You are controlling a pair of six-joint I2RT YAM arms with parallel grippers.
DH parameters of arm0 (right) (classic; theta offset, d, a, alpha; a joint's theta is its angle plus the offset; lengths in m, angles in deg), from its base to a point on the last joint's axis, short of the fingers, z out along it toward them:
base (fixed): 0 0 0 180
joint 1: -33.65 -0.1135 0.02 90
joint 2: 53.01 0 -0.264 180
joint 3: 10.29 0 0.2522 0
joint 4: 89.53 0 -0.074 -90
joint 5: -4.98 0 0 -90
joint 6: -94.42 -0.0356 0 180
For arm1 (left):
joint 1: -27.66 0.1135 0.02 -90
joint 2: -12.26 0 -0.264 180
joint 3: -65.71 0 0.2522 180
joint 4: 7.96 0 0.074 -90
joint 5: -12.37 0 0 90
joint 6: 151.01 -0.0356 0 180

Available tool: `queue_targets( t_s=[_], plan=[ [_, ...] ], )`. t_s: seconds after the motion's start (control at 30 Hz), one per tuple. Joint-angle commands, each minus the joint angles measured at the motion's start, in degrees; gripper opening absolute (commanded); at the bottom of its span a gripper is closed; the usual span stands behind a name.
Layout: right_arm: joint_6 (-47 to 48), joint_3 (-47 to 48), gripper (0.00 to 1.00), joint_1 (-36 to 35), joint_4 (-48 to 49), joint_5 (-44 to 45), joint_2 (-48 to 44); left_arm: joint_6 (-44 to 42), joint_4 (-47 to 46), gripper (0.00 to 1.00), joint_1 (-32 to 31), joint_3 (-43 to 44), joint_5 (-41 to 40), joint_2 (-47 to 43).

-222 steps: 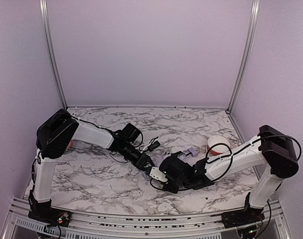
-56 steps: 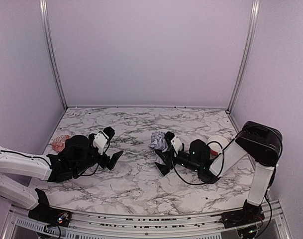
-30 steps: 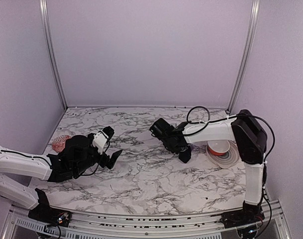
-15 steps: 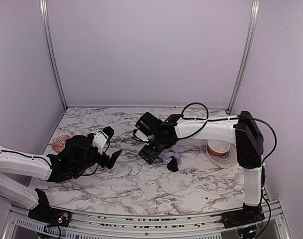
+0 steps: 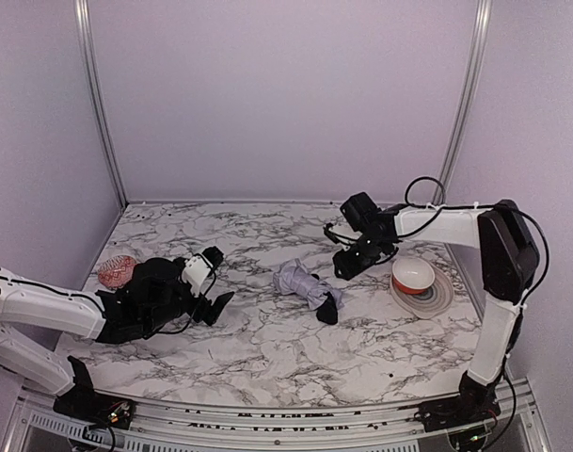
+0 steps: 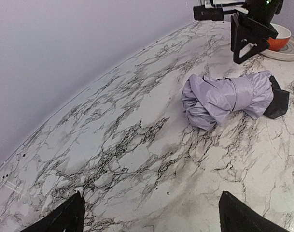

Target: Put away the umbrella

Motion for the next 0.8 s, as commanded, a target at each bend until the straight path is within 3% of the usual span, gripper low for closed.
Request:
queue_targets(
  t_s=[0.0,0.37,0.77],
  plan=[
    [-1.47,-4.05,0.4,-2.3,-0.03,-7.81,1.68,0.84,4.22,0.94,0.26,3.41,2.49,3.78],
    [-8.12,-10.18,0.32,-12.23,6.9,-8.56,-1.49,5.06,4.97,0.85,0.26,9.55,8.52,16.36],
    [-9.67,-11.84,0.35,-11.03,11.14,-10.36,-5.49,6.83,5.15,0.82,0.26,14.44,12.42,23.06]
  ],
)
